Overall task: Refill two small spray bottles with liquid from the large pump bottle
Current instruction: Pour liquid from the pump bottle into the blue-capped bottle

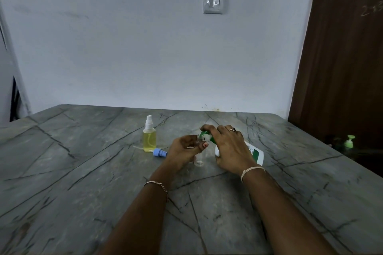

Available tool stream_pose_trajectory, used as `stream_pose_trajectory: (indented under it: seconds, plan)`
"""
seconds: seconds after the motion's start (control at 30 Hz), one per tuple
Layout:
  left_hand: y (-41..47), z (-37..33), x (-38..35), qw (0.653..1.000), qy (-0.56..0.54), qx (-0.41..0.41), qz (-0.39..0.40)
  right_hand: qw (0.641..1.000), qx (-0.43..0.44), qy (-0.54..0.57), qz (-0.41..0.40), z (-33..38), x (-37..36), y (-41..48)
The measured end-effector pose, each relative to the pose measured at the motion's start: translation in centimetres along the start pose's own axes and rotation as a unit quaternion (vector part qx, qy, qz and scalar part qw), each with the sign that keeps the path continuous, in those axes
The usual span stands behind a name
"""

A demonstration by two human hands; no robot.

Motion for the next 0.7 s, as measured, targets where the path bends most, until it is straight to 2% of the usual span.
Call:
stream_pose_trajectory:
  seconds: [0.13, 0.43, 0.7]
  plan:
    - [0.15, 0.24, -0.04, 1.000, 0.004, 0.004, -0.001, 1.000, -0.005, 0.011, 0.000, -0.06, -0.17, 0.20]
    - [0.30, 0.46, 0.01, 1.000, -0.015, 0.025, 0.000, 0.999, 0.015, -0.038, -0.019, -0.49, -0.22, -0.30]
    - [0.28, 0.50, -0.11, 0.999, -0.031, 0.035, 0.005, 1.000, 0.000, -0.013, -0.008, -0.36, -0.09, -0.04]
Point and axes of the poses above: each hand's wrist, its own y-axis towards the middle knuckle, its own x-axis out of the back of the hand, z = x × y, the point moved 4 cm from there along y, towards the middle knuckle, and after that the axes turned 13 degrees about -x, right-handed, at the moved point
